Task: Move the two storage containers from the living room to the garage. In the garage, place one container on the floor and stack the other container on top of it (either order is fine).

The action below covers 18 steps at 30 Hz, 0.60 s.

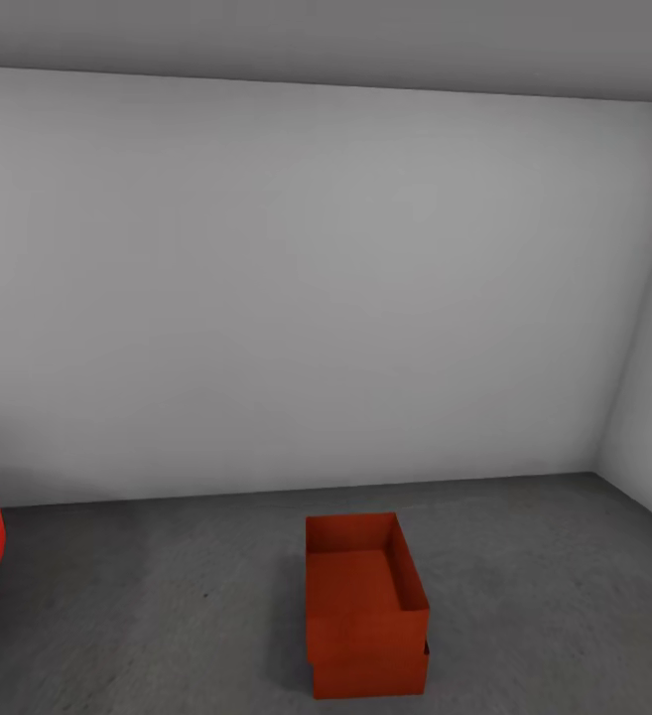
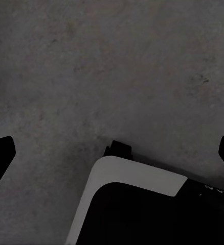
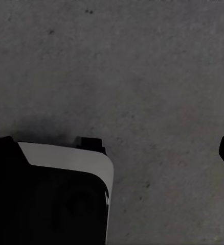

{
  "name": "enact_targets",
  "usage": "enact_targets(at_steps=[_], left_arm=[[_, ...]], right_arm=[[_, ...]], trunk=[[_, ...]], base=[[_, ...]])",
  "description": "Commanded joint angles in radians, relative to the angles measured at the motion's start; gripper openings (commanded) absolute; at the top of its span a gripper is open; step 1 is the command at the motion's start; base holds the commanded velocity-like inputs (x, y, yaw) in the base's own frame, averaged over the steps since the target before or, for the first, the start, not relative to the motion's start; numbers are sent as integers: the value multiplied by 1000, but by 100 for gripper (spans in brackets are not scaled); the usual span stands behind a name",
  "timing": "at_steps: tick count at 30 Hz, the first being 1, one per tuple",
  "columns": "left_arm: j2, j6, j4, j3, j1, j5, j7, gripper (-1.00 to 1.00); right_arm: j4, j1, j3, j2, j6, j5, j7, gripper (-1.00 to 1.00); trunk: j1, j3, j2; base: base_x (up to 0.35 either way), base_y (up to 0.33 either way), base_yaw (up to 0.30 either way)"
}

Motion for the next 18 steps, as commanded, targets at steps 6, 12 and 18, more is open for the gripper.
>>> enact_targets(at_steps=[6, 12, 18], left_arm=[[0, -3, -2, 1, -1, -3, 2, 100], [-6, -3, -8, 4, -1, -3, 3, 100], [-40, -3, -25, 2, -1, -1, 3, 100]], right_arm=[[3, -1, 6, 0, -4, 9, -6, 100], [4, -1, 5, 3, -4, 1, -6, 100], [6, -1, 3, 7, 7, -5, -6, 100]], trunk=[[0, -1, -1], [0, -1, -1], [0, -1, -1]], base=[[0, 0, 0], [0, 0, 0], [0, 0, 0]])
